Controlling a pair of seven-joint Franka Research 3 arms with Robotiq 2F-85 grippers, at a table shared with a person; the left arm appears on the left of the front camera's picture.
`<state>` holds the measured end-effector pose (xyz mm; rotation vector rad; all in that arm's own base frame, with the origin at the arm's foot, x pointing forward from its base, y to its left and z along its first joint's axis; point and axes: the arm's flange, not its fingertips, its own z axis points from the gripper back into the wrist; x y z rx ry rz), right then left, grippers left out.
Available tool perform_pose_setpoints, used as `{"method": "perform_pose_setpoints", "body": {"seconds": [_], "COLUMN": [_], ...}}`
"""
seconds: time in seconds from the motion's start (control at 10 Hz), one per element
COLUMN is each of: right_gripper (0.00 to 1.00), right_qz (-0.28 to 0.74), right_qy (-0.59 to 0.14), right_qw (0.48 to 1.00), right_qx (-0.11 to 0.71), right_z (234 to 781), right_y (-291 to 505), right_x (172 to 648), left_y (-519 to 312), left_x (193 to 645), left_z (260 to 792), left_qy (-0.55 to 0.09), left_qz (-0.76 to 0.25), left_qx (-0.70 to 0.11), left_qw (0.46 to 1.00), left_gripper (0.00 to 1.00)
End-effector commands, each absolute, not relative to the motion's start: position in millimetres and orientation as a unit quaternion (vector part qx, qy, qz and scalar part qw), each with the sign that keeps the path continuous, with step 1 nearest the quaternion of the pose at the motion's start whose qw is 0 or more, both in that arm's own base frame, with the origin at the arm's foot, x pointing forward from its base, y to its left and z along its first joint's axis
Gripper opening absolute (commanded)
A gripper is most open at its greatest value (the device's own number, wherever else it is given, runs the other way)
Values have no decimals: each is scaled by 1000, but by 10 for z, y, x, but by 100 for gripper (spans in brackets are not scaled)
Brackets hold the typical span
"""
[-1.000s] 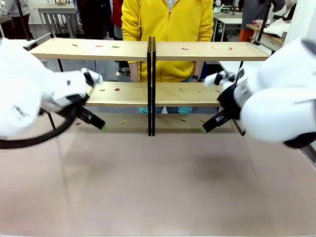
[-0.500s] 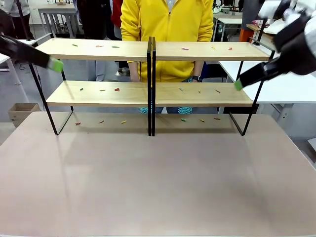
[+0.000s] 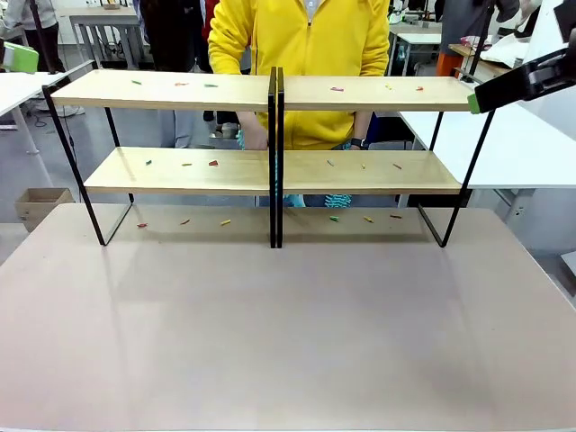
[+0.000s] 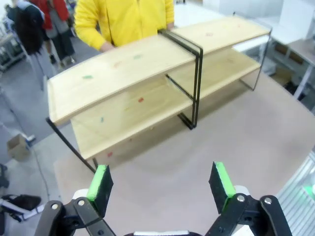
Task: Clean the shelves.
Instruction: Pick up the Duster when the human hands it over.
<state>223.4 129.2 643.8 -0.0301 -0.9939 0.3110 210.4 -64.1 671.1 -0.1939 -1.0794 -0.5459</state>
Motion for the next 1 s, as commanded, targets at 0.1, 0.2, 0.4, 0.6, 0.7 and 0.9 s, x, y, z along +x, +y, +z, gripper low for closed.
{"method": "perform_pose_setpoints", "body": {"seconds": [0.1, 0.2, 0.4, 0.6, 0.7, 0.9], "right_gripper": [100, 100, 100, 100, 100, 100], "right_qz": [93, 99, 106, 110, 111, 110], "right_qy": [-441, -423, -406, -410, -408, -407], "right_qw": [892, 900, 908, 905, 906, 907], "right_qx": [34, 33, 5, 8, 10, 9], "right_z": [6560, 6613, 6662, 6693, 6682, 6657], "right_y": [1368, 1464, 1600, 1618, 1618, 1617], "right_x": [2524, 2643, 2758, 2766, 2768, 2775], "left_y": [-886, -969, -1043, -1083, -1103, -1122], "left_x": [2384, 2435, 2541, 2601, 2594, 2522], "left_z": [6646, 6606, 6603, 6612, 6631, 6710], "left_qy": [-447, -425, -429, -457, -480, -526], "left_qz": [-245, -237, -205, -176, -164, -152], "left_qx": [-58, -38, -11, -18, -29, -71], "left_qw": [858, 872, 879, 871, 862, 834], "left_gripper": [100, 100, 100, 100, 100, 100]}}
